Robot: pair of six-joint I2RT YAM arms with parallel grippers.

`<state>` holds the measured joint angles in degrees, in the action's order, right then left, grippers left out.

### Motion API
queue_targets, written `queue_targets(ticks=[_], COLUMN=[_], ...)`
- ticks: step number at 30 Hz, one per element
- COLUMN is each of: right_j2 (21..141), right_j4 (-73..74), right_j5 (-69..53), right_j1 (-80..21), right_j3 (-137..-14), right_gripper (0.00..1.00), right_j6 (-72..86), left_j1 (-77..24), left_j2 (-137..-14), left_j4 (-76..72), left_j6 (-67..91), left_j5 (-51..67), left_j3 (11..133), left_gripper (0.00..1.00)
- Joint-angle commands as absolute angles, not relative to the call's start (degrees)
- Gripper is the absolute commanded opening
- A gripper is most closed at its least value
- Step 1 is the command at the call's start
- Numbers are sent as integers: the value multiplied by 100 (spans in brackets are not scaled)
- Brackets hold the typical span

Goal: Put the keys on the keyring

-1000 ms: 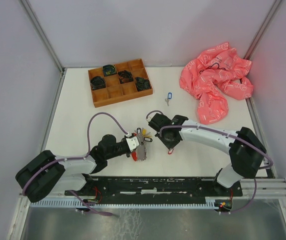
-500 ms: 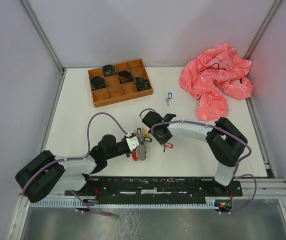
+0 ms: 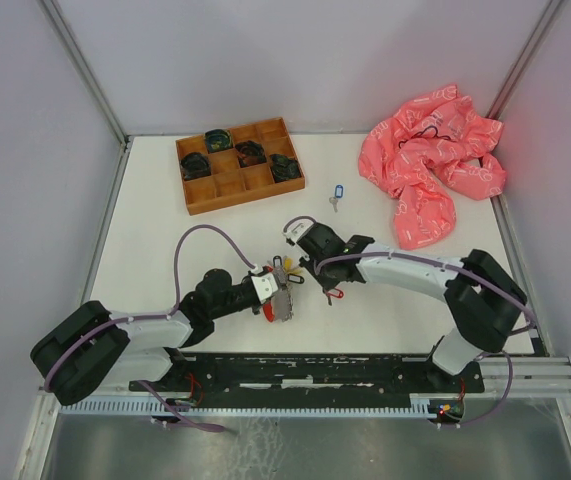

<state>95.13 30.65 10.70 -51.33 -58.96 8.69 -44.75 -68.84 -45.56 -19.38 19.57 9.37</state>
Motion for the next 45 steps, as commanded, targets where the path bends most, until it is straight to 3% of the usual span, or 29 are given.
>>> queue_targets(ticks=[1, 15, 26, 36, 45], right_j2=[8772, 7815, 8041, 8342, 8457], right_j4=[2314, 899, -26, -750, -1113], right_j5=[559, -1745, -2500, -2465, -2405], right_j1=[-5124, -5120, -5123, -5124, -5124], right_j3=[-5764, -4633, -4369, -4059, -3974], right_gripper=[29, 42, 41, 37, 28], right_j6=[352, -1639, -2435, -2852, -2926], left_j1=[-4498, -4498, -4498, -4499, -4502], left_j2=[-6881, -6978, -6964, -6982, -6974], left_j4=[-4871, -4767, -4707, -4728, -4716], left_j6=[-2061, -2188, -2232, -2232, -2233], left_j5=[2000, 2281, 2464, 2581, 2593], left_j3=[1041, 1106, 1125, 1129, 1125], left_gripper=[3, 3, 3, 3, 3])
